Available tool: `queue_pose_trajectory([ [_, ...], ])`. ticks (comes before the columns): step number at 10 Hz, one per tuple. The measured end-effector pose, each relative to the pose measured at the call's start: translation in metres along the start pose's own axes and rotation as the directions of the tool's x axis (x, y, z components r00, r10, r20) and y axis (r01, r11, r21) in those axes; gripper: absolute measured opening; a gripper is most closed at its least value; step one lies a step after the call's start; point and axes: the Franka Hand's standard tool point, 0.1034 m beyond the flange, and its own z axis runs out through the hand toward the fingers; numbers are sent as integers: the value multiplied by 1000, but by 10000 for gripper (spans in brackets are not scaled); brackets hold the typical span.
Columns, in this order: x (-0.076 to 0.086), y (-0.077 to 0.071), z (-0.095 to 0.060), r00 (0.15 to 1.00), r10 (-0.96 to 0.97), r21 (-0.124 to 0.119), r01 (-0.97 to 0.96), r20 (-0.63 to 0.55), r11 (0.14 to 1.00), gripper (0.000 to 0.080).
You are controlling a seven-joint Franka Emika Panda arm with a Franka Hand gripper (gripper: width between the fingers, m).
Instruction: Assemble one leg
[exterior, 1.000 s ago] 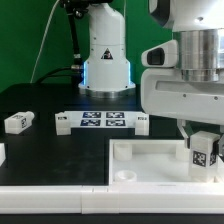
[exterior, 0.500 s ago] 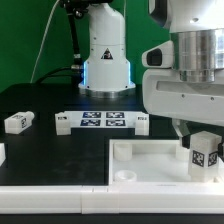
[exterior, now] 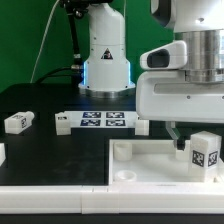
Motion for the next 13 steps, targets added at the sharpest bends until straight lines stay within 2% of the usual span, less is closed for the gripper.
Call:
queue_pose_trajectory([
  [2,2,-2,-3,979,-203,-9,203,3,979,649],
  [5,6,0,-7,873,-487,-21,487,12,873,649],
  [8,8,3,-7,804,-595,-23,595,14,804,649],
  [9,8,3,-7,804,-594,-23,595,15,804,540],
  [10,8,3,-7,804,-594,-23,595,15,804,389],
  [11,8,3,-7,813,-582,-22,582,14,813,389],
  [12,8,3,-7,813,-582,-22,582,14,813,291],
  [13,8,2,-7,824,-567,-21,567,13,824,291],
])
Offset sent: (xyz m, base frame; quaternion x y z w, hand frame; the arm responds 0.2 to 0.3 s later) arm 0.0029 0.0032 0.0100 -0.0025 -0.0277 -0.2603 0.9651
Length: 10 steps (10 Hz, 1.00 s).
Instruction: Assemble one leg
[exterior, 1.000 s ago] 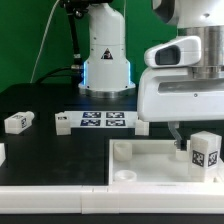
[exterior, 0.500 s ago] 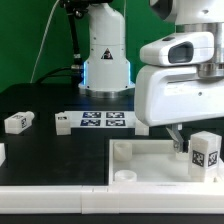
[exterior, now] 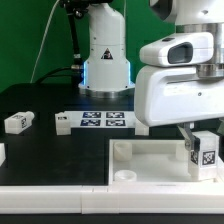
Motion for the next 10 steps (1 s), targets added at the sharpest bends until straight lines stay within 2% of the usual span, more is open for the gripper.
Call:
queue_pose_trajectory([
  [2,0,1,0,957,292,2,-292,0,957,291],
  [4,-1,2,0,859,513,4,-513,-1,859,291],
  [6,-1,4,1,732,682,10,-682,4,732,291],
  [7,-1,5,1,631,776,6,-776,5,631,291],
  [8,-2,6,1,551,835,3,-835,5,551,292],
  [9,-2,7,1,514,858,6,-858,8,514,292],
  [10,-2,7,1,442,897,6,-897,11,442,293],
])
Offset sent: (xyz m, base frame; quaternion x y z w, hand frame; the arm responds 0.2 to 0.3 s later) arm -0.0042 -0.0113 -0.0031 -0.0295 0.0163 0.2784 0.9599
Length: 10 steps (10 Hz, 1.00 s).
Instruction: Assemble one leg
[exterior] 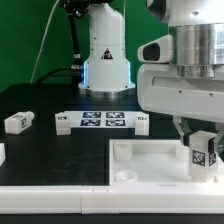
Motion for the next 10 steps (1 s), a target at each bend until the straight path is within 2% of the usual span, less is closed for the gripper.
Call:
queue_pose_trajectory([
  [2,-1,0,0,996,89,2,-89,6,996,293],
  [3,-1,0,0,997,75,3,-75,6,997,405],
  [4,-1,-1,0,998,68,4,-68,6,998,405],
  [5,-3,-3,0,999,-40,2,40,1,999,578],
  [6,-6,-4,0,982,-190,2,190,1,982,634],
  [7,-6,-4,1,963,-268,1,268,1,963,634],
  [8,-8,-5,1,906,-424,-10,424,-6,906,647],
  [10,-9,-7,1,795,-607,-16,607,-7,795,649],
])
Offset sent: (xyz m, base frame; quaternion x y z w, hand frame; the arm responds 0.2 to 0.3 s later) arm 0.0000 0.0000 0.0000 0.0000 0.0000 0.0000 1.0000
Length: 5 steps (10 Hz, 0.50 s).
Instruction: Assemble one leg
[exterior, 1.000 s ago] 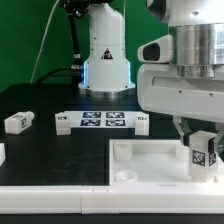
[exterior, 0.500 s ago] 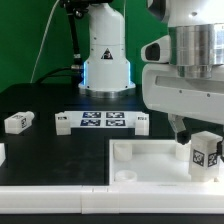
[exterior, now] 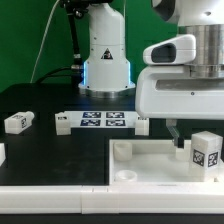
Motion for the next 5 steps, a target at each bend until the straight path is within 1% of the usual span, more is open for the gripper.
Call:
queue_pose_trajectory([
  [1,0,0,0,998,-63,0,63,0,998,649],
  [2,-1,0,0,983,-182,-7,182,0,983,649],
  [4,-1,0,1,949,-315,-8,315,2,949,649],
  [5,0,2,1,916,-400,-9,400,3,916,538],
])
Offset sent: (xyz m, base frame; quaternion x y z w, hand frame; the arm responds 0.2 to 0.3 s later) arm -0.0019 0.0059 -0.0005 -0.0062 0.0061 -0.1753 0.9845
